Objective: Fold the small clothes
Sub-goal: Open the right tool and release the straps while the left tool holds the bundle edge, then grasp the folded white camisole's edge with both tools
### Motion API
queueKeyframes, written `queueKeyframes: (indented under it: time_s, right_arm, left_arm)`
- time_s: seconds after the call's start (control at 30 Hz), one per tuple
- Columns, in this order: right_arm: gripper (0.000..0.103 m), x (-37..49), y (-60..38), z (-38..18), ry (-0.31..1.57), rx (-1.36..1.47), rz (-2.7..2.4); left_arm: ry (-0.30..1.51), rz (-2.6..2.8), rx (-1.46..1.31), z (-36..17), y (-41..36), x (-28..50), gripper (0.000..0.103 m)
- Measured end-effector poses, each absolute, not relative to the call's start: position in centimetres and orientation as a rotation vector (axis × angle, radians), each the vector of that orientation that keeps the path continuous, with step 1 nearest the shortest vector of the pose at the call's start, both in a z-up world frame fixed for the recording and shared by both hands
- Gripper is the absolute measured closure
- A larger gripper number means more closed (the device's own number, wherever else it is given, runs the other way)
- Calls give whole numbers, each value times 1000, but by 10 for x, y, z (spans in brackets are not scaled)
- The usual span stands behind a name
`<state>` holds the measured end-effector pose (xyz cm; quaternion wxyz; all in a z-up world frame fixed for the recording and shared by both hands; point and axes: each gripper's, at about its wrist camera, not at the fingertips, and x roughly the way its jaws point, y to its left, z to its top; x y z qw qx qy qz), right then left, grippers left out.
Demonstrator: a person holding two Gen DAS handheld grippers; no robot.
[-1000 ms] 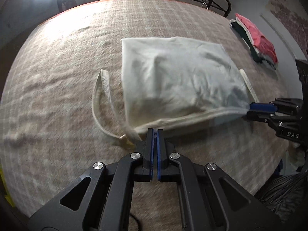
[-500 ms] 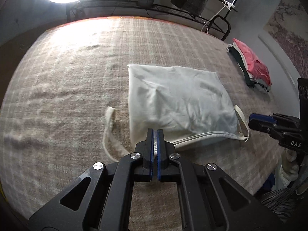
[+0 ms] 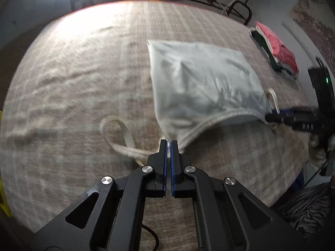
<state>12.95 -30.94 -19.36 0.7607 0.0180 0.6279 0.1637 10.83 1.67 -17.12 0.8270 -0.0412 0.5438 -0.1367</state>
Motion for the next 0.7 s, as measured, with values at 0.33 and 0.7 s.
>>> queueKeyframes:
  time_s: [0.33, 0.7]
  right_arm:
    - [51, 121, -323, -152, 1173, 111, 428]
    - [47, 153, -376, -176, 1140, 507, 400]
  left_arm:
    - [1126, -271, -476, -163, 54, 155, 59]
    - [1196, -244, -649, -200, 60, 178, 59]
